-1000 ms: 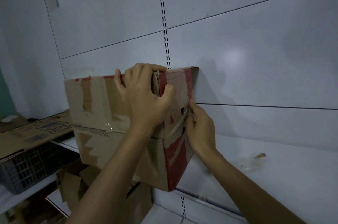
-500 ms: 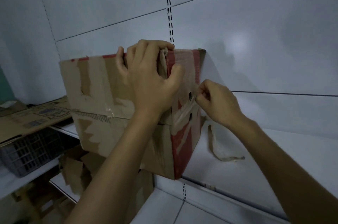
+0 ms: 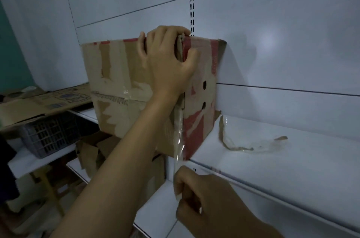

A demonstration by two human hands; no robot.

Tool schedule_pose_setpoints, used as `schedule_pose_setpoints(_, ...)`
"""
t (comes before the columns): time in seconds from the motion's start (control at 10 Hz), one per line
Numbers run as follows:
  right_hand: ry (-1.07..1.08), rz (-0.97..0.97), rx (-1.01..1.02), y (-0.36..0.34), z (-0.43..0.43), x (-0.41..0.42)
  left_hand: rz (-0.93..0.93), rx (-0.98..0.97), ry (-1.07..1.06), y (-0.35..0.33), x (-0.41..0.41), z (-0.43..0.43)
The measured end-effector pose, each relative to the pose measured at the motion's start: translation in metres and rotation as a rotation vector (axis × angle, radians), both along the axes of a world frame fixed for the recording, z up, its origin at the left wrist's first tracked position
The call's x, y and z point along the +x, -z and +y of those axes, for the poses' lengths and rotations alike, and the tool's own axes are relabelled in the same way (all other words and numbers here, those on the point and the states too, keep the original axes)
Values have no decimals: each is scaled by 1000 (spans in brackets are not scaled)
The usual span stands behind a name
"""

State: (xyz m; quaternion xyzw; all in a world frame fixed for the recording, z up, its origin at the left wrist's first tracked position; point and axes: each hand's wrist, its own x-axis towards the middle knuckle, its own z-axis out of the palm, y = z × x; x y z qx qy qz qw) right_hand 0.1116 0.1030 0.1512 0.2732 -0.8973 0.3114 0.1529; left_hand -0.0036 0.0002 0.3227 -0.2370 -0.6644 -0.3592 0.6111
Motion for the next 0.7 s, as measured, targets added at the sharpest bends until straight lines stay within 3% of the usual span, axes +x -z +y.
schedule_pose_setpoints(0.2,72,146,-173,-12,0,39,-21,2,88,10,2,-2)
schedule_pose_setpoints(0.4,224,209,-389,-31,-1,38,-167,-53,291,46,23,-17)
schedule_pose_setpoints(0.5,239,184,-567,-41,-6,27,-161,-75,244,81,20,-44)
schedule_pose_setpoints(0.6,309,146,-583,-61,-16,13,-214,-105,81,132,5,-62)
schedule_pose_setpoints(0.7,504,228,-341,-86,-35,-1,-198,-203,20,173,-12,-64)
